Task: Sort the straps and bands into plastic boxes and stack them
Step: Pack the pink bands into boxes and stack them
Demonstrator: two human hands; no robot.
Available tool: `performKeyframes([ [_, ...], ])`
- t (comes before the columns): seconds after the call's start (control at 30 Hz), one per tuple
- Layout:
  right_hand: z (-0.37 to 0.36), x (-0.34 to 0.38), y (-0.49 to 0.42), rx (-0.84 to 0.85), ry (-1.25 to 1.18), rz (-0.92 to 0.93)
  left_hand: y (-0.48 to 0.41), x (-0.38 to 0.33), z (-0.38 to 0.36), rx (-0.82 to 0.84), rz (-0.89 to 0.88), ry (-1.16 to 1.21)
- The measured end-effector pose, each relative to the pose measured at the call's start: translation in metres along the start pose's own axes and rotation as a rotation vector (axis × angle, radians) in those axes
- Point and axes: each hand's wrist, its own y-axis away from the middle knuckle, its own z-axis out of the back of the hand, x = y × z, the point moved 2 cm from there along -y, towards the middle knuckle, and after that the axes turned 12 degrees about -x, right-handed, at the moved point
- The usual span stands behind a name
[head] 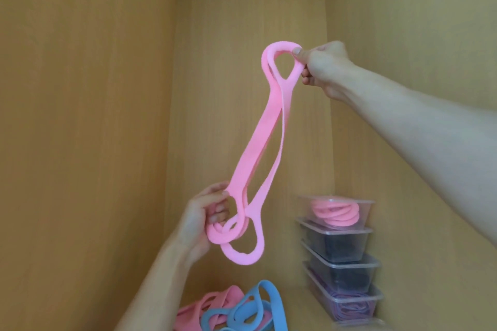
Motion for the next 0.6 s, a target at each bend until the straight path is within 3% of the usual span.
performKeyframes([
  [0.23, -0.004, 0.006, 0.005, 0.011, -0.011, 0.01, 0.003, 0.001, 0.001, -0.054, -0.048, -0.188],
  [0.43, -0.011, 0.013, 0.01, 0.026, -0.027, 0.023, 0.016, 0.002, 0.001, 0.128, 0.236, 0.06],
  [0.6, -0.014, 0.017, 0.013, 0.052, -0.048, 0.015, 0.013, 0.003, 0.007, 0.1, 0.25, 0.166],
])
